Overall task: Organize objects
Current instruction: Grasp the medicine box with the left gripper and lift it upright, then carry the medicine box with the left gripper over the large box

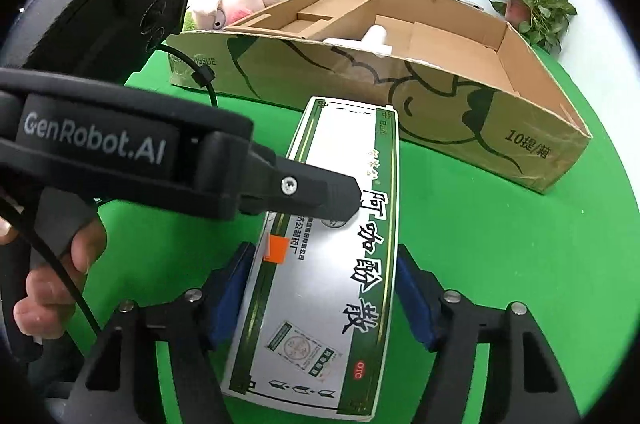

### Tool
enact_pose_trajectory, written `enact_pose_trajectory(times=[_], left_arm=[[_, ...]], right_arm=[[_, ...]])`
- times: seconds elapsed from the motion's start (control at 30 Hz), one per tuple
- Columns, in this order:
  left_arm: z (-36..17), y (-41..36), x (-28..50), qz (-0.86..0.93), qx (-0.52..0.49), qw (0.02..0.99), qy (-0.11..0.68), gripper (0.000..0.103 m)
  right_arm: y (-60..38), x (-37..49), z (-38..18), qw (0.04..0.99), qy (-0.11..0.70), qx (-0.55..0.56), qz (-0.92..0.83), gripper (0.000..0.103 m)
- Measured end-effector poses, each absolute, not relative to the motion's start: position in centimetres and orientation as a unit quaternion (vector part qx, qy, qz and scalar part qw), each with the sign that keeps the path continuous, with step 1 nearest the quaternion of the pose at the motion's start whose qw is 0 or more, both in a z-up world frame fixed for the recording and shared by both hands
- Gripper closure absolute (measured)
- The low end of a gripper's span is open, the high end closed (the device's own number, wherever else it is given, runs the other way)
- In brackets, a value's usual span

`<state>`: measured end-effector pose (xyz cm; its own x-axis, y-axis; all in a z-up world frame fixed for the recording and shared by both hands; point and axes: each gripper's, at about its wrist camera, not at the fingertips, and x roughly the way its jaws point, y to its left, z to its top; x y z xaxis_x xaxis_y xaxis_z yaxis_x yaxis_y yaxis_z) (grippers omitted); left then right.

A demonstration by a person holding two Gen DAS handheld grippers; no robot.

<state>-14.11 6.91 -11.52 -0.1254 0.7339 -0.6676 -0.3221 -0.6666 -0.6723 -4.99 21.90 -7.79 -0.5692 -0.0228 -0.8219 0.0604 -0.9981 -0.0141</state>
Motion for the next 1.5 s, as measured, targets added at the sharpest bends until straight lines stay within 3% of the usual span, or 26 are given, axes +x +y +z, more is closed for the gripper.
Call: enact_pose_trajectory(times=[0.23,0.6,0.97,1.5], left_arm=[[-11.3,6.3,-14.1,0.728,-0.553,0.36,-0.185,0.047],[-8.1,6.0,-13.6,0.745,-0.526,0.37,-0.178,0.059],[0.9,6.9,-14.7,0.785,-0.446,0.403,-0.15,0.061],[11.3,13.7,-15.6,0.809,-0.384,0.436,-0.09,0.061]], right_arm=[[24.2,-5.2,-7.4,0.059,-0.102,0.474,-0.873,0.038],[23.4,-4.4,-5.6,0.046,-0.07,0.437,-0.896,0.039],[23.9,-4.7,1.0,0.013,-0.029,0.331,-0.943,0.04],[26.8,-7.0,6.0,-0.023,-0.018,0.259,-0.966,0.04]])
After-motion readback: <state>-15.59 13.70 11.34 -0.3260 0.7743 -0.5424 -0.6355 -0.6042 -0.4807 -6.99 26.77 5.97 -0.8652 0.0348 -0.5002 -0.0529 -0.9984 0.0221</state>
